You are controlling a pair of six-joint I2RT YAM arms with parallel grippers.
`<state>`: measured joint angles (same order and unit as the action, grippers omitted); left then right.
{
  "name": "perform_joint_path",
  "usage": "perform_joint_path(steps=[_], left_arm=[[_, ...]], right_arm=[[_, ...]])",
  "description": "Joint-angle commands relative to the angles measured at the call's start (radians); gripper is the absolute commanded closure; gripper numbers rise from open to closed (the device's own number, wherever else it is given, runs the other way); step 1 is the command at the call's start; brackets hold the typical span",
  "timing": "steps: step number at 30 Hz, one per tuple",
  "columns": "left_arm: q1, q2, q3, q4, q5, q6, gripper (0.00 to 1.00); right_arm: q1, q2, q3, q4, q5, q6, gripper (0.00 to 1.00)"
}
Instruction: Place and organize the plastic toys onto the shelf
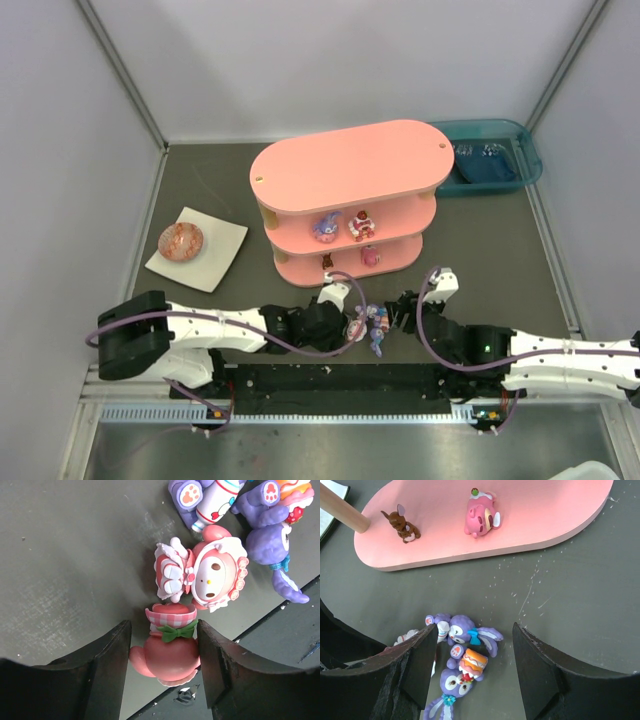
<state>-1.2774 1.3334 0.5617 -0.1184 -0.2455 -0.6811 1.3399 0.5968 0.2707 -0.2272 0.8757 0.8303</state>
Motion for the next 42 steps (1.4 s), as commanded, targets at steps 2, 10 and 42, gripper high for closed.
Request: perform_joint_path(steps=[2,10,42], left_arm=[[-0.002,0.052,0.059,-0.052,-0.025,0.017,0.45],[-0.002,0.069,0.081,-0.049,0.003,0.009,0.87],[0.003,-0.252,-0.149,-0.067,-0.132,-0.193,1.0]], right_arm=[[0.013,-0.008,-0.004,-0.001,0.028,0.0,0.38],[0.012,-0.017,-0.005,-0.017,0.019,0.0,0.38],[-0.111,0.236,0.009,0.138,-0.3,-0.022,0.29]])
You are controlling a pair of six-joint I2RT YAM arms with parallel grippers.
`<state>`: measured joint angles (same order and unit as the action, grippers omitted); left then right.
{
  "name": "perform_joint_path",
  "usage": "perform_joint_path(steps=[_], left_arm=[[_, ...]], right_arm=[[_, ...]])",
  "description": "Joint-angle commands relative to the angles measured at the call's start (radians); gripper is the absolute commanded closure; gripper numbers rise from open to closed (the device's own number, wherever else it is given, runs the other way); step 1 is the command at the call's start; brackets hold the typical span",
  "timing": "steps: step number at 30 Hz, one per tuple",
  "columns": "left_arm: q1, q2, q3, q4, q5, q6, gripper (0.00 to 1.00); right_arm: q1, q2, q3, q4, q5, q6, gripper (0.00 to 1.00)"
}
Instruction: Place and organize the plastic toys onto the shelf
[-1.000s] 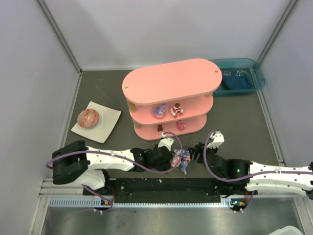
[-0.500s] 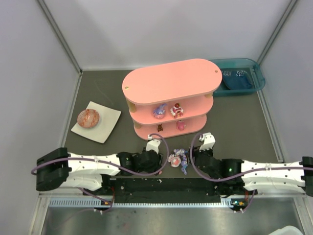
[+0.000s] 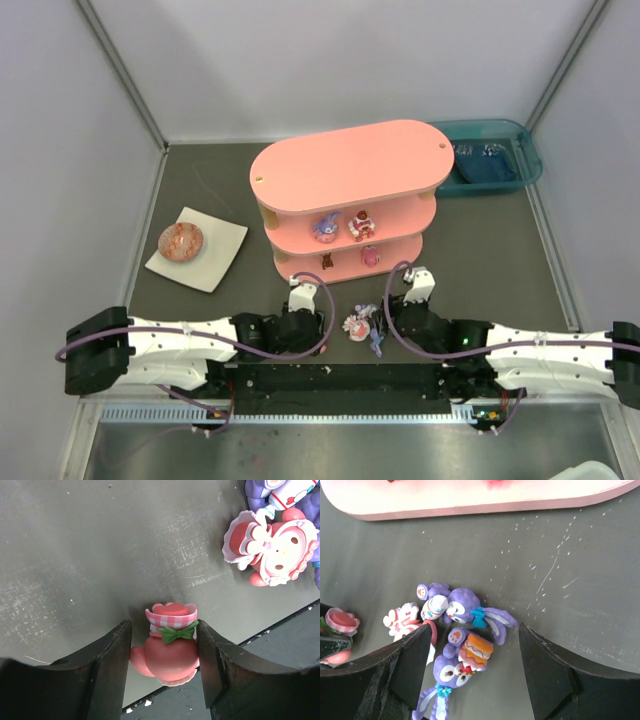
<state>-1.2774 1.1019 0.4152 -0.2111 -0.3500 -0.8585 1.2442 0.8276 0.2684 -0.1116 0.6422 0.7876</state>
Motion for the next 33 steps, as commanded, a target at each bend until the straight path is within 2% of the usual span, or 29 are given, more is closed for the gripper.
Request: perform_joint_path(steps=[1,5,11,14,15,19,21,24,27,28,29,30,31,33], left_arm=[[0.003,-0.019,-0.003,0.029,-0.027,-0.016,1.0],[0.003,-0.011,0.0,0.03,-0.027,-0.01,1.0],[0.007,0.009,0.011,0.049,-0.023,-0.002,1.0],[0.007,0.022,0.025,0.047,-0.021,0.007,0.95],[0.007,0.029,0.028,0.05,-0.021,0.01,0.9],[0.007,0.033,0.043,0.056,-0.026,0.021,0.79],[0.007,0.027,0.045,0.061,-0.026,0.024,0.77],[0.009,0.012,0.039,0.067,-0.03,0.024,0.74],[0.007,-0.005,0.027,0.067,-0.037,0.023,0.69],[0.007,-0.011,0.024,0.068,-0.038,0.021,0.67],[0.007,-0.019,0.023,0.065,-0.043,0.021,0.59],[0.007,-0.031,0.023,0.059,-0.044,0.021,0.57],[0.007,-0.036,0.025,0.055,-0.046,0.019,0.54],[0.007,-0.062,0.03,0.032,-0.055,0.019,0.45]], right_arm=[[-0.015,0.007,0.012,0.001,-0.088,0.027,0.3],[-0.015,0.007,0.022,-0.1,-0.128,0.105,0.33],[-0.015,-0.012,-0.014,-0.109,-0.148,0.162,0.36],[-0.015,0.022,-0.006,-0.108,-0.153,0.165,0.37],[-0.015,0.045,0.002,-0.099,-0.154,0.164,0.37],[-0.015,0.105,0.003,-0.051,-0.165,0.162,0.39],[-0.015,0.123,0.002,-0.034,-0.165,0.162,0.4],[-0.015,0.139,0.0,-0.014,-0.167,0.165,0.48],[-0.015,0.13,-0.008,-0.013,-0.168,0.167,0.63],[-0.015,0.119,-0.011,-0.014,-0.17,0.168,0.74],[-0.015,0.096,-0.015,-0.019,-0.171,0.168,0.79],[-0.015,0.078,-0.02,-0.025,-0.17,0.168,0.86],[-0.015,0.061,-0.023,-0.037,-0.165,0.171,0.96],[-0.015,-0.006,-0.026,-0.086,-0.158,0.171,1.0]])
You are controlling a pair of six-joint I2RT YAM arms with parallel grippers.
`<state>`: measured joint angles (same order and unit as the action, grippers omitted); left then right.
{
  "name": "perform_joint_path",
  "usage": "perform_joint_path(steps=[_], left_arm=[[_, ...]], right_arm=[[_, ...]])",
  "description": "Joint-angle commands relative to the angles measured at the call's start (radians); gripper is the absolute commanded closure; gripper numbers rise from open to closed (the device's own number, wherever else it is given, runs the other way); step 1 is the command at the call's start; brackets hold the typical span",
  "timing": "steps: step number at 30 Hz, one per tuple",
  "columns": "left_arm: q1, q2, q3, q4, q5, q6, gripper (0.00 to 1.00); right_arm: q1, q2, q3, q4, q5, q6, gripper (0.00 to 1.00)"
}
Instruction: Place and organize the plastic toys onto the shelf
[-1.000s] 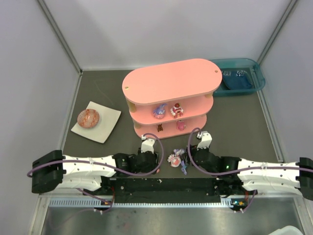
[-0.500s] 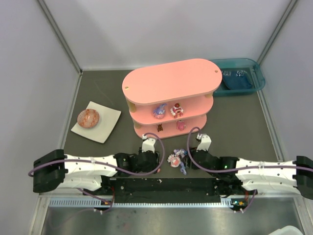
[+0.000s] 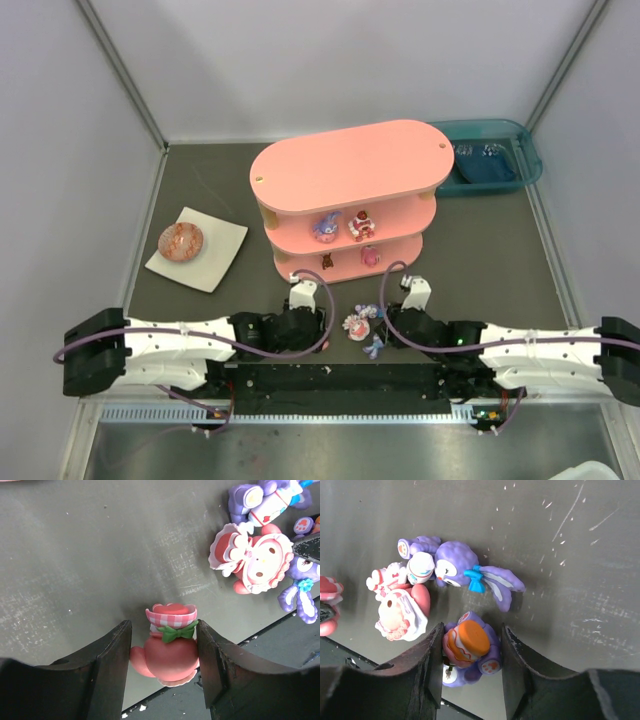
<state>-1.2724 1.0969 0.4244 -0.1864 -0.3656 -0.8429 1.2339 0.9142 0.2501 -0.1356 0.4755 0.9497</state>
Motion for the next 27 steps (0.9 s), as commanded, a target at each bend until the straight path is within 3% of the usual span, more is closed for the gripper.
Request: perform_joint_path(steps=[1,6,11,21,27], left_arm=[[0.002,-0.068,0.028,-0.001,-0.042,0.004,0.42],[0.004,-0.141,0.053,-0.03,-0.071,0.033,0.28],[0.002,-0.167,0.05,-0.021,-0.07,0.05,0.28],[0.001,-0.158,0.027,0.03,-0.03,0.044,0.28],[0.002,-0.166,0.031,0.041,-0.021,0.06,0.27]], right_arm=[[-0.005,-0.118,-0.008,-0.082,0.02,0.009,1.0],[-0.004,-0.346,-0.008,-0.211,0.077,0.001,1.0],[-0.005,-0.454,-0.003,-0.259,0.117,-0.017,1.0],[-0.005,-0.296,0.038,-0.268,0.16,0.03,1.0],[-0.005,-0.284,0.051,-0.265,0.199,0.075,1.0]])
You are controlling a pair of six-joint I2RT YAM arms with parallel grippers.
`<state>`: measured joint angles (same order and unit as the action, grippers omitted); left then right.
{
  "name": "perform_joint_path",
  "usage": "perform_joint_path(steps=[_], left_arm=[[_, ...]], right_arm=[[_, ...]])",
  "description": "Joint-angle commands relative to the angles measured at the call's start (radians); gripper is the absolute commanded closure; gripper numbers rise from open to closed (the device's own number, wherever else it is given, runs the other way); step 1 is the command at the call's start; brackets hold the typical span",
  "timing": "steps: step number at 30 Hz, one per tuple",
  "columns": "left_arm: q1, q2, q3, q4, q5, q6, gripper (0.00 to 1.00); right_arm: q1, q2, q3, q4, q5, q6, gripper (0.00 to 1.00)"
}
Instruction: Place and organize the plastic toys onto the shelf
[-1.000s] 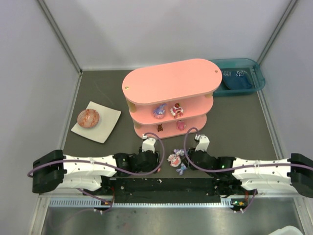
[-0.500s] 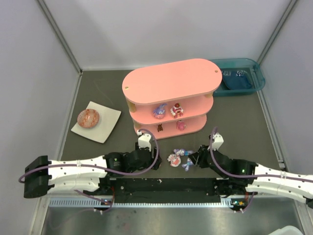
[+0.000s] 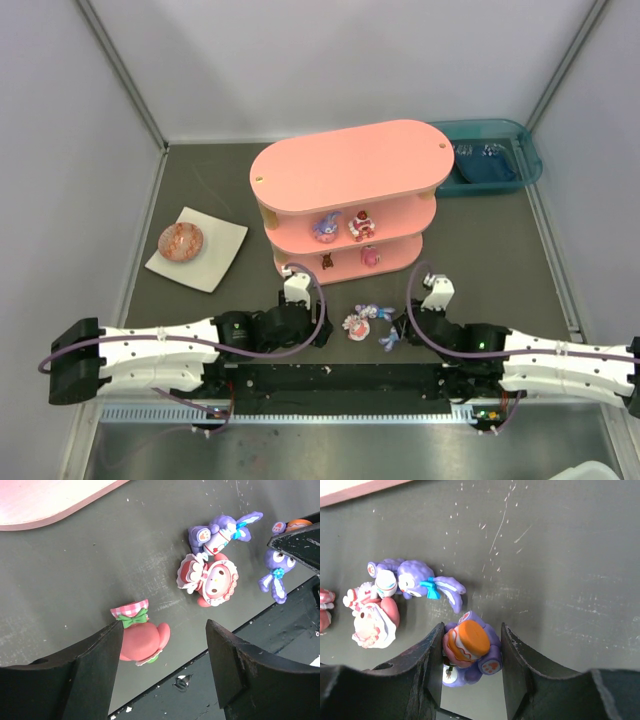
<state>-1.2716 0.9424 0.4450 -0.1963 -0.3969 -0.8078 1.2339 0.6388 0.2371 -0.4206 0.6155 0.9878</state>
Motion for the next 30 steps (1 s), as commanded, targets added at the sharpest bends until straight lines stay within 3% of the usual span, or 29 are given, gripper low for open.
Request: perform_joint_path(steps=[1,8,13,20,30], left_arm=[[0.002,-0.013,0.014,0.055,0.013,0.03,0.28],[0.003,-0.056,0.012,0.155,0.073,0.048,0.27],[0.002,-0.06,-0.005,0.283,0.119,0.021,0.26],[0.002,0.025,0.044,0.414,0.21,0.038,0.24],[0.003,0.114,0.078,0.492,0.299,0.047,0.24]], right_arm=[[-0.005,-0.014,0.067,0.019,0.066,0.032,1.0],[-0.005,-0.085,0.096,0.048,0.139,-0.004,1.0],[-0.005,-0.113,0.082,0.172,0.148,-0.035,1.0],[0.018,-0.061,0.082,0.305,0.159,-0.06,1.0],[0.045,-0.024,0.116,0.356,0.181,-0.095,1.0]])
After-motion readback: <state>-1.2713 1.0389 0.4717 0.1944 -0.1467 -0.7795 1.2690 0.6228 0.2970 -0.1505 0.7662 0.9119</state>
